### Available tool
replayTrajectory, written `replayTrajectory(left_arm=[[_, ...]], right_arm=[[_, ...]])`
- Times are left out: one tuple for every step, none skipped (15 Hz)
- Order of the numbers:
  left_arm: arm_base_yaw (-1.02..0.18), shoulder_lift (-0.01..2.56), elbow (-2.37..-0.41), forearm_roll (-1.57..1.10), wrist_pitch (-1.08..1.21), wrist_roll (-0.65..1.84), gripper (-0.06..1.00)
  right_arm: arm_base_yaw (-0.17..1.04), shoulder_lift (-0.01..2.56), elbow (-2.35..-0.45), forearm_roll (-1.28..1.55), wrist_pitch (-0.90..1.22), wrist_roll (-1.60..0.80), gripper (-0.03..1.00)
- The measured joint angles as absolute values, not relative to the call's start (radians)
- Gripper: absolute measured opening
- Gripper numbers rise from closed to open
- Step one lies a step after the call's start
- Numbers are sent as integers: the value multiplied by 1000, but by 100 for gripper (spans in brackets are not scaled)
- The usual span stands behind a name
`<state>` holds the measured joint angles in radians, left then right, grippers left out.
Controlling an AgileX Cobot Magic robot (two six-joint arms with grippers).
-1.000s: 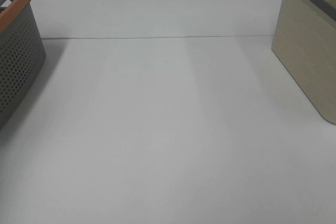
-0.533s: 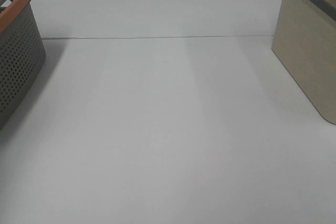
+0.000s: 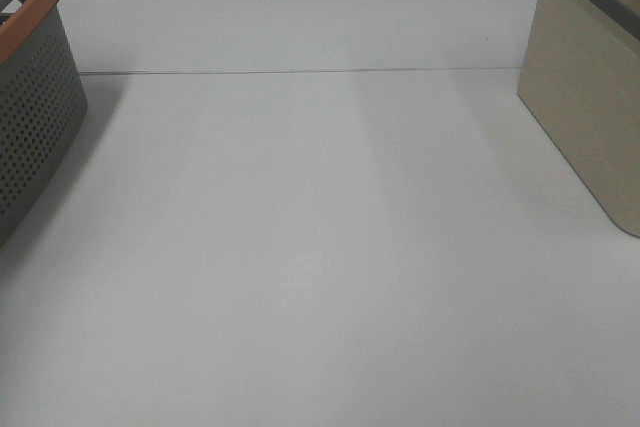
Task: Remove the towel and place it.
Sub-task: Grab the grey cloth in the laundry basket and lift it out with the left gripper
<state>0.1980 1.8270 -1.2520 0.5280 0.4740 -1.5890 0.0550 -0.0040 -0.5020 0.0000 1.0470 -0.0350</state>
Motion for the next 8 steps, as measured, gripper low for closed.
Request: replayTrajectory(left_arm=[[198, 1816, -1252, 532, 463, -1579, 0], [198, 1801, -1252, 543, 421, -1549, 0], [198, 1780, -1252, 549, 371, -1496, 0], [198, 1756, -1252, 550, 323, -1448, 0], [198, 1725, -1252, 550, 293, -1414, 0], [198, 1694, -1252, 549, 271, -1395, 0], [198, 1656, -1252, 549, 242, -1388, 0], [198, 1581, -1252, 549, 131, -1383, 0]], right_arm=[[55, -4, -502, 0, 1047, -35, 76], [55, -4, -502, 0, 1047, -35, 76], [55, -4, -502, 0, 1047, -35, 76], [55, -4, -502, 0, 1047, -35, 76], [55, -4, -502, 0, 1047, -35, 76], [55, -4, -502, 0, 1047, -35, 76], [55, -4, -502, 0, 1047, -35, 76], [55, -4, -502, 0, 1047, -35, 76]])
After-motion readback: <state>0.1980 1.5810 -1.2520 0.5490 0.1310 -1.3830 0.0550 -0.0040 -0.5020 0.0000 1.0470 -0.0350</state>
